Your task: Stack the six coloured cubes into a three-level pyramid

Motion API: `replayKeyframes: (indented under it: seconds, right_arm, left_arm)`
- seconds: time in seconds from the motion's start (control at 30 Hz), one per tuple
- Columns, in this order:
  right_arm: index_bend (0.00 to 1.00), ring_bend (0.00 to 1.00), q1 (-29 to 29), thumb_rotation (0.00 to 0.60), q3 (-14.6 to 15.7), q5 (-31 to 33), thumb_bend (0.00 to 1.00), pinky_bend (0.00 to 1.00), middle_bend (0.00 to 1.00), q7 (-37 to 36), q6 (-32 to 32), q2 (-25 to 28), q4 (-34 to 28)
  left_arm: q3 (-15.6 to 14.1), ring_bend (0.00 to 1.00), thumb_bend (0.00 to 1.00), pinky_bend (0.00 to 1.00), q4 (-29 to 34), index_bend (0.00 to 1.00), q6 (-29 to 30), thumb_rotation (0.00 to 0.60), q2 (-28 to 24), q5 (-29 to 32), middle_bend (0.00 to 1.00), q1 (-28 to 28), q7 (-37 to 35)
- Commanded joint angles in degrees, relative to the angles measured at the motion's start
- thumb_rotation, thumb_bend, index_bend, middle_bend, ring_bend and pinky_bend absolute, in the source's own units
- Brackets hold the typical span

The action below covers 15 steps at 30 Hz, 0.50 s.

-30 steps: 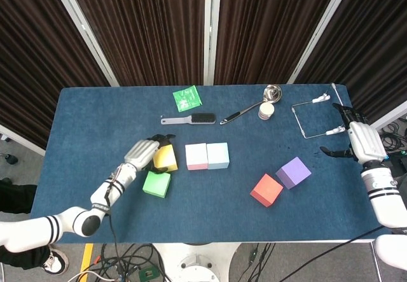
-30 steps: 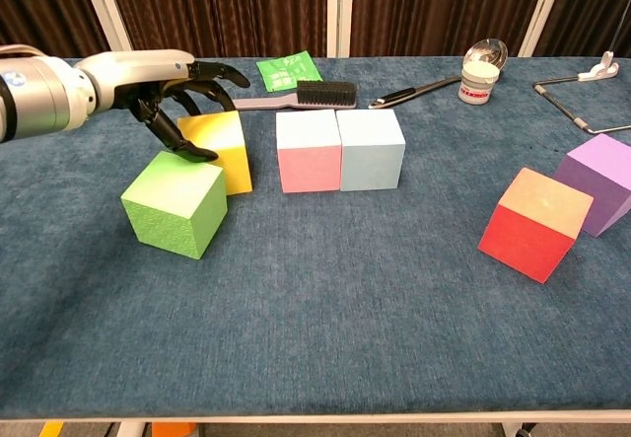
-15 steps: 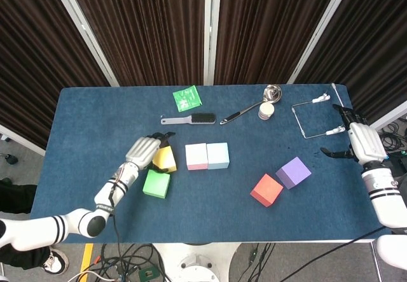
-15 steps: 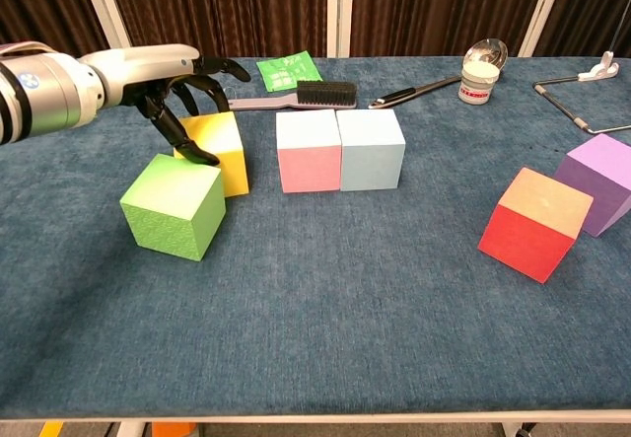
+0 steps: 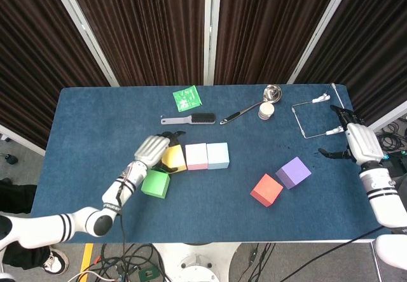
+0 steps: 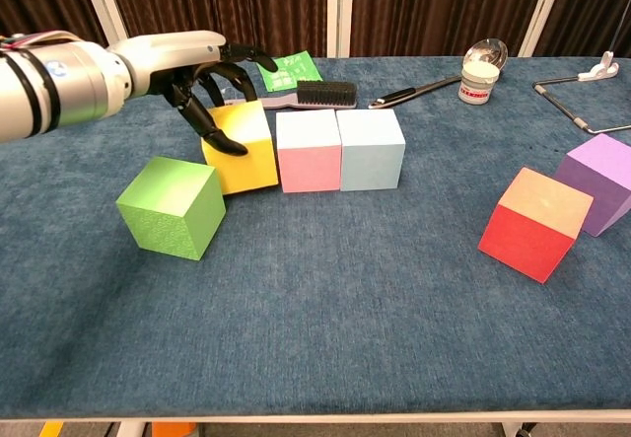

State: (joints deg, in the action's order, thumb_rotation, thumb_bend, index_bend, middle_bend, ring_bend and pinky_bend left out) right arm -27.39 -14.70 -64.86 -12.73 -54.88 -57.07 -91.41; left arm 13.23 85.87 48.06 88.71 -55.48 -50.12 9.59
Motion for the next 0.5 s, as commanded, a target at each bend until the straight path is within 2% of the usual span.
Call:
replayKeyframes:
  seconds: [0.03,0.5]
  right_arm:
    - [0.00,0.00,0.22,0.600,0.11,-0.14,0.07,0.00,0.07,-0.26,-0.12,0.10,0.16]
    - [0.00,0.00,0.82,0.600,0.60,-1.06,0.07,0.00,0.07,-2.56,0.32,-0.21,1.94]
  left_arm:
    - [-0.22,0.15,0.16,0.29,-1.94,0.12,-0.61,0.600,0.96,-0.77,0.44,-0.94,0.65]
    - [0.16,0.16,0.16,0.29,-3.54,0.12,-3.58,0.600,1.73,0.72,0.46,-1.99,-1.89]
